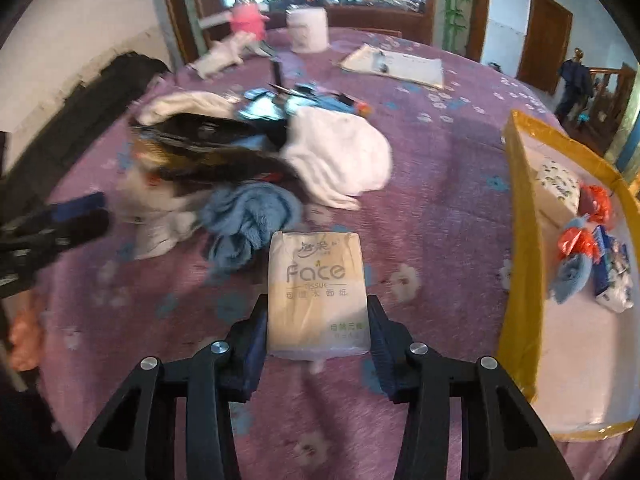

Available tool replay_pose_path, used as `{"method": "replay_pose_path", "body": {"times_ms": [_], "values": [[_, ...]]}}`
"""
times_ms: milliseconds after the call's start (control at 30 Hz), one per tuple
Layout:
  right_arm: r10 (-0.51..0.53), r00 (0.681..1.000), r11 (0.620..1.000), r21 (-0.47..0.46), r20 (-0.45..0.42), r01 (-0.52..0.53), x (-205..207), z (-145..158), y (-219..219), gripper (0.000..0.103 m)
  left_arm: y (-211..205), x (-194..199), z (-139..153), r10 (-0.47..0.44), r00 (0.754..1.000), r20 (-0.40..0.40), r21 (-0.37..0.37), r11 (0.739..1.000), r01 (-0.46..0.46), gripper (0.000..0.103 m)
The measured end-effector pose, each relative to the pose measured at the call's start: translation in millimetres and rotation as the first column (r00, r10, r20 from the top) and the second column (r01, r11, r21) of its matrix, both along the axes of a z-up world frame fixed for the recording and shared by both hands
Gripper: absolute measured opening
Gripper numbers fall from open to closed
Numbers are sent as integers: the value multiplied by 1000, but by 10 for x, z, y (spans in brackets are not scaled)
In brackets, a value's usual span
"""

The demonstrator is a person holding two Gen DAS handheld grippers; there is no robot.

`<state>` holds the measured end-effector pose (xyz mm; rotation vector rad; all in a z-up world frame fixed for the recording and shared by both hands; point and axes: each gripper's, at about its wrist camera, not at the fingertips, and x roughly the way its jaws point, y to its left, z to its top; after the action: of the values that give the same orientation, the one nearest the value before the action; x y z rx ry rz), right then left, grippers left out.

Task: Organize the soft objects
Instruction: 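Grasp the white Face tissue pack with the right gripper, then grasp the white plastic bag with the left gripper while the right gripper holds the Face tissue pack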

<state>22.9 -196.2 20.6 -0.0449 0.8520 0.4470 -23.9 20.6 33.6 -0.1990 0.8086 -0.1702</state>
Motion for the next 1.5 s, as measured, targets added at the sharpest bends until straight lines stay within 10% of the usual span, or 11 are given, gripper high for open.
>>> {"method": "replay_pose_path", "body": {"times_ms": [333, 433, 1500], "values": [[11, 1000, 998, 60, 4, -11, -181, -75, -19, 49, -50, 487, 106, 106, 990, -97, 22, 994, -104, 65], [6, 1000, 997, 73, 2, -7, -190, -90, -51, 49, -52, 665, -22, 121, 981, -149, 36, 992, -117, 40], [-84, 992, 981, 185, 98, 65, -412, 188, -432, 49, -776, -16, 523, -83, 996, 40, 5, 997, 83, 33]]}}
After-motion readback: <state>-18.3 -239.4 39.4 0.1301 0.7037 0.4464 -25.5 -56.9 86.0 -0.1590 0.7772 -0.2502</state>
